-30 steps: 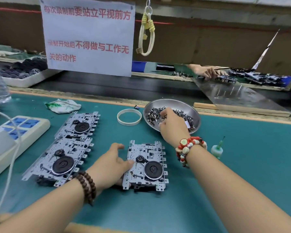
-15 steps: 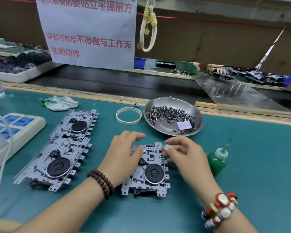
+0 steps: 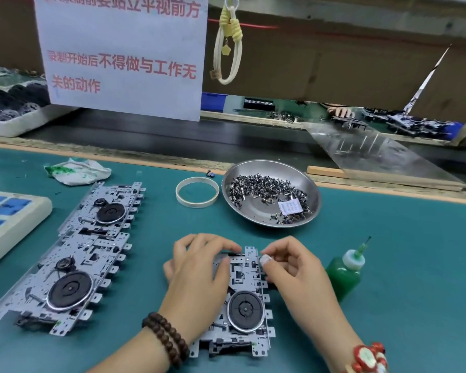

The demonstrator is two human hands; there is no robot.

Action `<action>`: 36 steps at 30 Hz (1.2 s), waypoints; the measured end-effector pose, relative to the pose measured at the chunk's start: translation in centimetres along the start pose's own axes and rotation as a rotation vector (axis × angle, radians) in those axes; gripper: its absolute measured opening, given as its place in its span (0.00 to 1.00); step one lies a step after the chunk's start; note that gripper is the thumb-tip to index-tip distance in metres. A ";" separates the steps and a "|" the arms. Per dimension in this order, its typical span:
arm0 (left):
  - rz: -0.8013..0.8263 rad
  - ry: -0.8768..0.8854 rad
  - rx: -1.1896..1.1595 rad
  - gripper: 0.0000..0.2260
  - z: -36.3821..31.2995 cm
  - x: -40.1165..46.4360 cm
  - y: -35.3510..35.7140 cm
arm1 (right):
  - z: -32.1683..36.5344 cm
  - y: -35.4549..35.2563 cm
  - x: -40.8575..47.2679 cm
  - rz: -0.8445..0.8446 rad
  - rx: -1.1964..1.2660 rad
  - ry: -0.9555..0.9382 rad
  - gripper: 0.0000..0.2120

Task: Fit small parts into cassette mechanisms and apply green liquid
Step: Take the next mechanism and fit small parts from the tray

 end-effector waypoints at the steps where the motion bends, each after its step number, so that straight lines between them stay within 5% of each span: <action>1: -0.005 -0.011 -0.001 0.10 0.0 0.0 0.0 | 0.0 0.0 0.0 0.005 0.011 0.004 0.08; 18: 0.044 -0.057 -0.059 0.09 -0.1 1.2 0.8 | -0.3 -0.4 0.7 0.027 0.177 0.028 0.10; 36: 0.004 0.011 -0.056 0.09 0.4 1.2 1.1 | -0.1 0.0 1.0 -0.021 0.026 0.003 0.12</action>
Point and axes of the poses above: each hand's wrist, its own x-axis towards the middle knuckle, its own y-axis out of the palm, z = x × y, the point moved 1 cm from there along x, towards the middle knuckle, and after that the axes turned 10 degrees about z, right-handed, at the moved point
